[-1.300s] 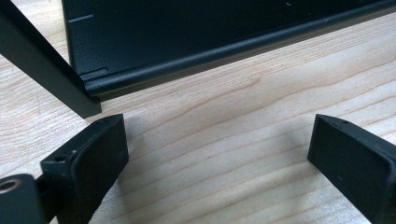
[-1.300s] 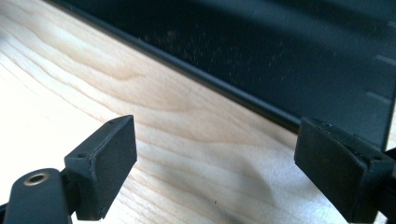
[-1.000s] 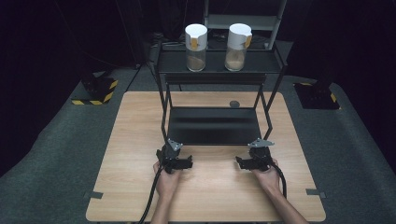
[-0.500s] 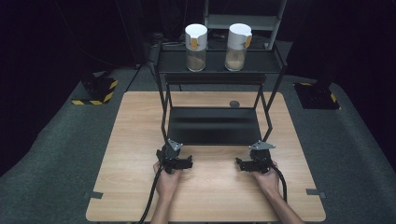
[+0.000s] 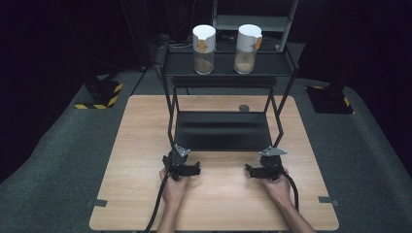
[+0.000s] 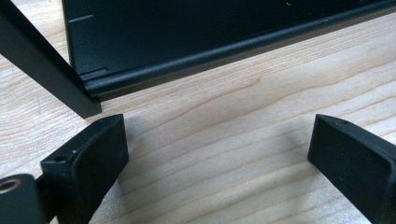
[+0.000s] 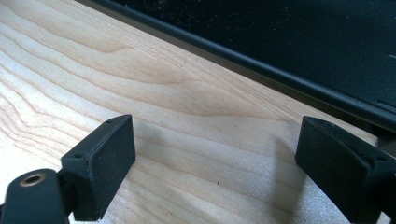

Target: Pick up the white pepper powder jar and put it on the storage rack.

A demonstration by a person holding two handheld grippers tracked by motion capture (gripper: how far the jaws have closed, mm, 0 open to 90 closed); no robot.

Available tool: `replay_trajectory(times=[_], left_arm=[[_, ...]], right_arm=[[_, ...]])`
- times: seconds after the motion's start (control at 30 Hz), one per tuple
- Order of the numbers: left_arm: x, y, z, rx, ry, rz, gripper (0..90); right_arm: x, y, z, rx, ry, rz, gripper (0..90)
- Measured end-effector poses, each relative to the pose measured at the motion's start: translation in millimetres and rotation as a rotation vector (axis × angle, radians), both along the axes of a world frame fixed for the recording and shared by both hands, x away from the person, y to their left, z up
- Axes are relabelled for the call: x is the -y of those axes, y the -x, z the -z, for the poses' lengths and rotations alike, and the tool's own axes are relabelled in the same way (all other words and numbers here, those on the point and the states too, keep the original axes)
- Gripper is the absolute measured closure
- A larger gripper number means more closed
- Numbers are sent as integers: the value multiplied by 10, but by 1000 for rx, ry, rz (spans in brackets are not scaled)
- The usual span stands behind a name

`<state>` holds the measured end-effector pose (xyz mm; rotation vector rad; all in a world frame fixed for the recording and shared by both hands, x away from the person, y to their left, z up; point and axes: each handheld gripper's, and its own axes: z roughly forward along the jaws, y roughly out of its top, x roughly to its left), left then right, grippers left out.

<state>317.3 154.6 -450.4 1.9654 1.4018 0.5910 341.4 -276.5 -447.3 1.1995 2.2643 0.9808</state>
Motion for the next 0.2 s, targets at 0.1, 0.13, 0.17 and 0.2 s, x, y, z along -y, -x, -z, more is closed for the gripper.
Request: replay_trajectory(times=[0.1, 0.13, 0.17, 0.2], left_arm=[[0, 0, 1, 0, 1, 0, 49], [1, 1, 2, 1, 1, -1, 49], [-1, 0, 1, 0, 1, 0, 49], [-2, -1, 0, 0, 1, 1, 49]], right_arm=[[0, 0, 0, 0, 0, 0, 114], [1, 0, 0, 0, 0, 0, 114], [1, -1, 0, 0, 0, 0, 114], [1, -1, 0, 0, 0, 0, 114]])
